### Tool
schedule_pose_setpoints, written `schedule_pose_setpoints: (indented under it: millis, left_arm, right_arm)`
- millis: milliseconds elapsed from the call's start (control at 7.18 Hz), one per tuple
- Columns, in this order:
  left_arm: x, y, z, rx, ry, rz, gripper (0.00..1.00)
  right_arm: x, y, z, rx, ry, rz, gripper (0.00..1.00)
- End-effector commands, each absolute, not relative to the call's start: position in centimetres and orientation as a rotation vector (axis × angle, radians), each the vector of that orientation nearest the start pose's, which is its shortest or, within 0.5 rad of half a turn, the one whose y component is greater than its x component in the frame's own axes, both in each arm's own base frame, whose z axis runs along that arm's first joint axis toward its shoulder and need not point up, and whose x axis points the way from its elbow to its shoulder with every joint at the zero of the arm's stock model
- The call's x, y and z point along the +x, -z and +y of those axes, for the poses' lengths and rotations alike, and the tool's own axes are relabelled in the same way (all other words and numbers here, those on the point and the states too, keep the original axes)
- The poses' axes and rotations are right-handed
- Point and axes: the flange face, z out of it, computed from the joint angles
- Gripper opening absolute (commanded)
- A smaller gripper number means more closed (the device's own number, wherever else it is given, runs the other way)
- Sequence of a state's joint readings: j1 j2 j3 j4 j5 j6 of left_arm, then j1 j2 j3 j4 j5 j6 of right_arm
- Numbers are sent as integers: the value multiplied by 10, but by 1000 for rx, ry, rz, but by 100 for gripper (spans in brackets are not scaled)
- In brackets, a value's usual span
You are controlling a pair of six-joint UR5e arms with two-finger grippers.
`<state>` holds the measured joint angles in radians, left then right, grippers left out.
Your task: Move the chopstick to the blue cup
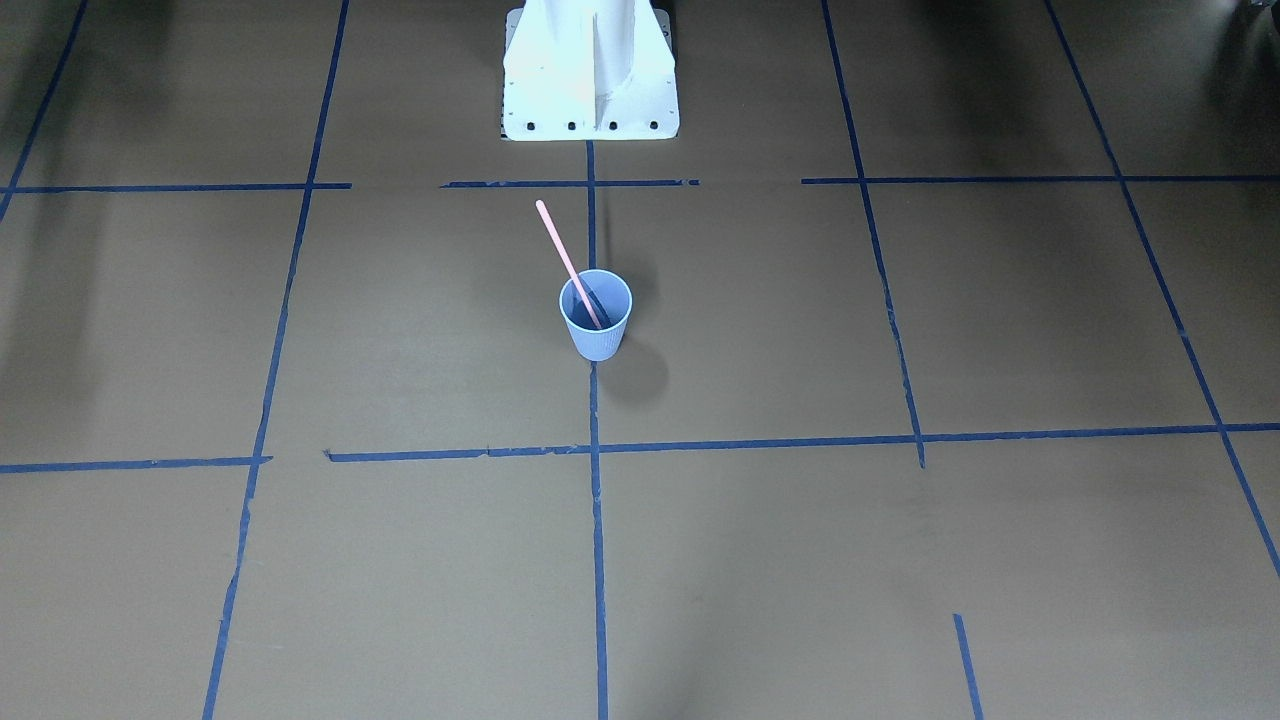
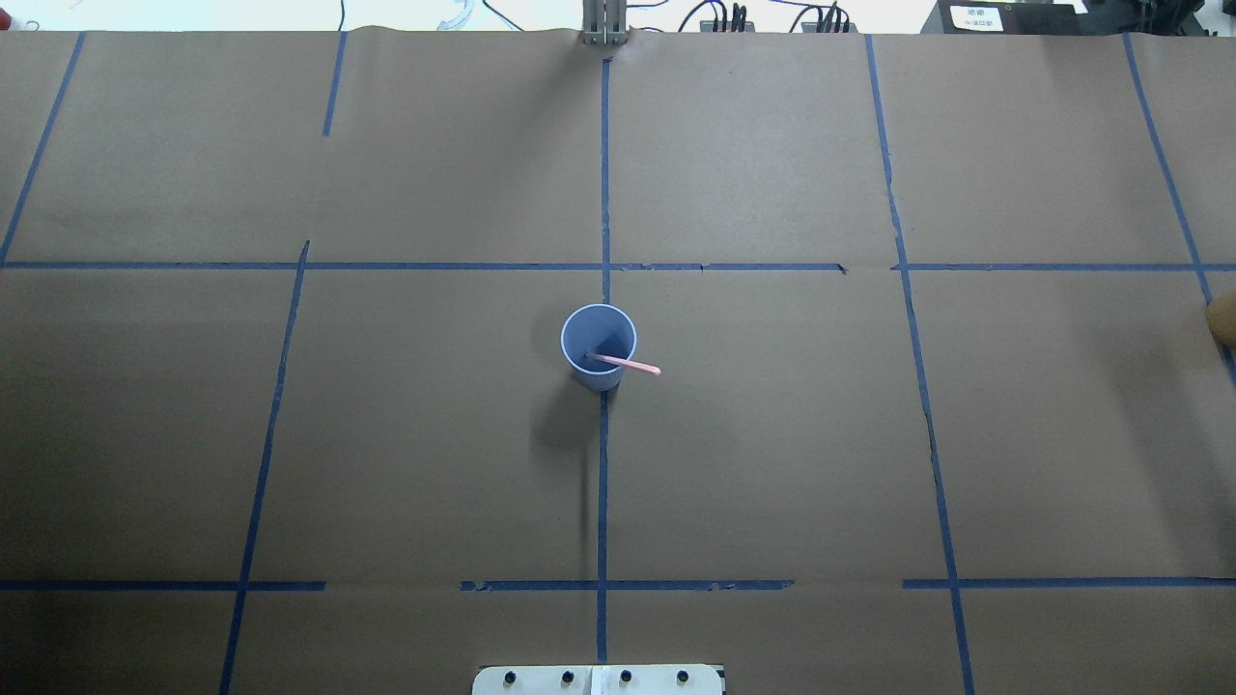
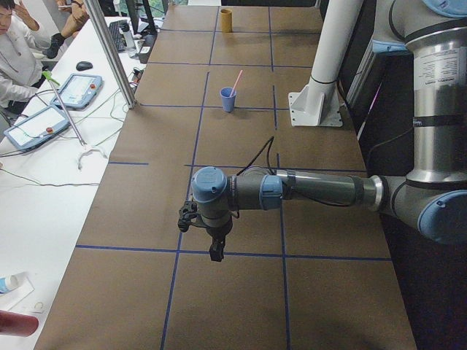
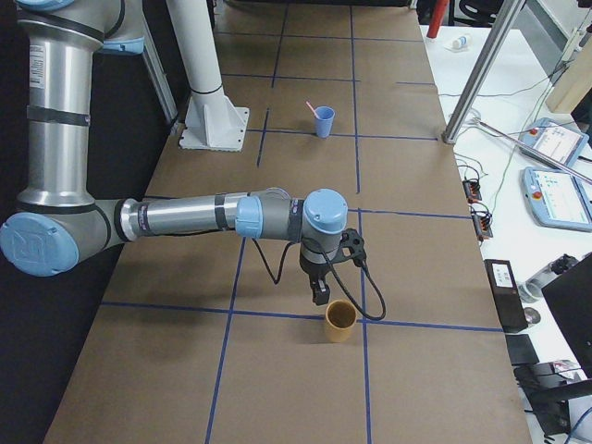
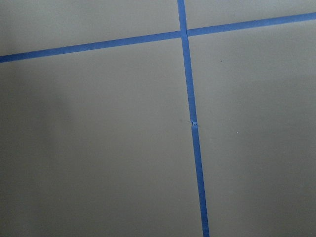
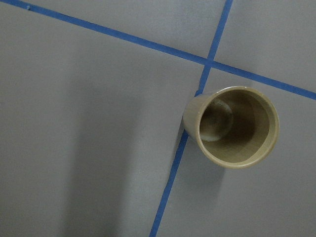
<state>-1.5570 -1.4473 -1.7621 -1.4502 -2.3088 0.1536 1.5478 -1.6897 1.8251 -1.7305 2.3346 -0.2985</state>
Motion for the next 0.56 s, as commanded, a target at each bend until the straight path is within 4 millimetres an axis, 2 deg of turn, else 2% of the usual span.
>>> schedule_pose_setpoints:
  millis: [0,418]
  left_arm:
    - [-61,-627,-437,20,-147,739,100]
    - [-60,-638,-436,0,-141,742,100]
  right_arm:
    - [54,-606,-437,82,297,-763,99]
    - [54,-606,-437,89,310,-764,99]
